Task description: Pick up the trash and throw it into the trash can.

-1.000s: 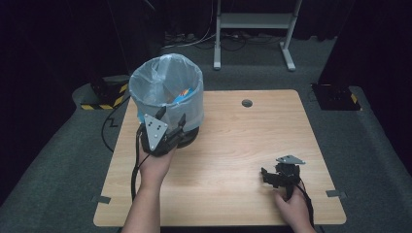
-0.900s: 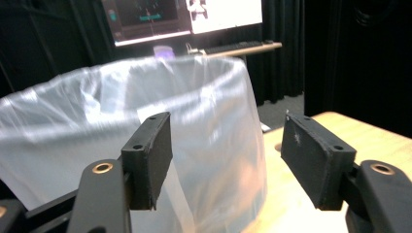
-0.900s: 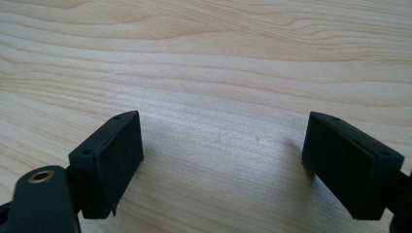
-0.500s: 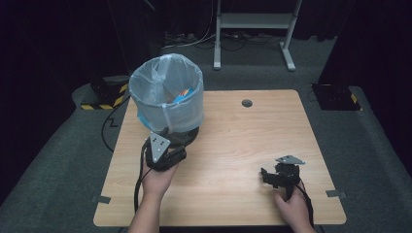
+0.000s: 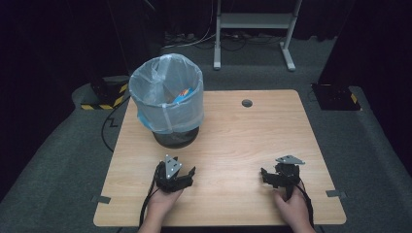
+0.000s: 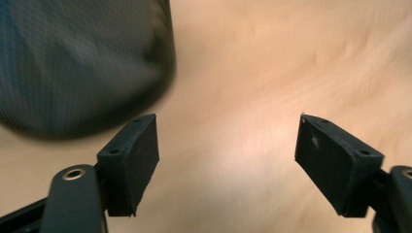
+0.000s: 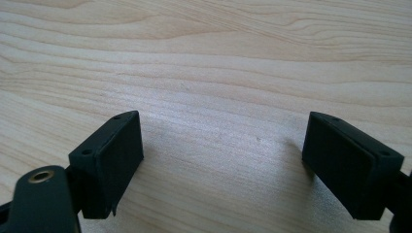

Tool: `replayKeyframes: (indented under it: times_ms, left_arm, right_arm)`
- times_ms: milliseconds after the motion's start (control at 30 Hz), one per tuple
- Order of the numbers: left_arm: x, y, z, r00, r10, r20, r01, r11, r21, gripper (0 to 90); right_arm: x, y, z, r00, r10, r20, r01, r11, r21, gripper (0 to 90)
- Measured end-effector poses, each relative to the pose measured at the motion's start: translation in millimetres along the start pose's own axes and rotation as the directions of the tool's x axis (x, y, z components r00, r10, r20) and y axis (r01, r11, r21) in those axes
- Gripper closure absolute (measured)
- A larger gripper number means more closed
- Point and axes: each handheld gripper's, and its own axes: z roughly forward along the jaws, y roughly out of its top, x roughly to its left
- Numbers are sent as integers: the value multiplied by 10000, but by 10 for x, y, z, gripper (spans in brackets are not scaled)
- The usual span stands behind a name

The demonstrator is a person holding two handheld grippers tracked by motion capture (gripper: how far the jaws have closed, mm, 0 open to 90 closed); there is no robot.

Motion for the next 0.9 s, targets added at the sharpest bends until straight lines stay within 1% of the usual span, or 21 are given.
replayKeyframes:
  times_ms: [33, 100, 133, 167, 200, 233, 267, 300, 333, 367, 400, 467, 567, 700, 900]
  left_arm:
    - [6, -72, 3, 10000, 27, 4, -27, 9997, 240, 243]
    - [37, -203, -20, 9995, 153, -261, -138, 9984, 551, 245]
    - [58, -241, -38, 9995, 44, -314, -23, 9978, 667, 246]
    - [101, -281, -78, 9984, -410, -390, 436, 9967, 689, 253]
    - [130, -302, -115, 9971, -525, -558, 556, 9970, 541, 258]
    - [155, -322, -145, 9957, -432, -821, 468, 9980, 416, 263]
    - [186, -336, -159, 9944, -318, -1013, 373, 9979, 535, 272]
    - [217, -347, -155, 9925, -400, -1153, 500, 9951, 849, 275]
    - [247, -352, -148, 9923, -514, -1124, 650, 9906, 1207, 275]
    - [307, -358, -127, 9908, -1074, -820, 1192, 9804, 1571, 266]
    - [338, -363, -133, 9878, -1385, -718, 1480, 9775, 1502, 237]
    - [344, -364, -133, 9885, -1359, -657, 1445, 9778, 1515, 234]
    - [308, -360, -127, 9916, -1045, -759, 1158, 9798, 1631, 216]
    - [306, -366, -135, 9923, -1043, -665, 1139, 9802, 1621, 214]
    - [303, -368, -139, 9926, -1033, -639, 1125, 9803, 1626, 213]
  right_arm:
    - [0, 0, 0, 10000, 0, 0, 0, 10000, -2, 144]
    - [0, 0, 0, 10000, 0, 0, 0, 10000, -3, 144]
    - [0, 0, 0, 10000, -1, 1, 1, 10000, 0, 144]
    - [0, -1, 1, 10000, 5, -3, -5, 10000, -21, 144]
    - [1, -1, 0, 10000, 8, 27, -8, 10000, -13, 144]
    - [2, -1, 0, 10000, 15, 33, -15, 10000, -11, 144]
    - [2, -1, 0, 10000, 15, 35, -15, 10000, -10, 144]
    - [3, -1, 0, 10000, 19, 38, -19, 10000, -11, 144]
    - [4, -1, -1, 10000, 30, 43, -30, 10000, -9, 144]
    - [4, -2, -1, 10000, 23, 52, -23, 10000, -13, 144]
    - [6, -3, -2, 10000, 41, 68, -41, 10000, -10, 144]
    - [10, -3, -1, 9999, 76, 87, -75, 10000, -19, 144]
    - [11, -3, -2, 9999, 85, 92, -84, 10000, -14, 144]
    - [14, -5, -2, 9999, 108, 129, -108, 9999, -20, 141]
    - [20, -7, -3, 9996, 172, 205, -172, 9999, -19, 137]
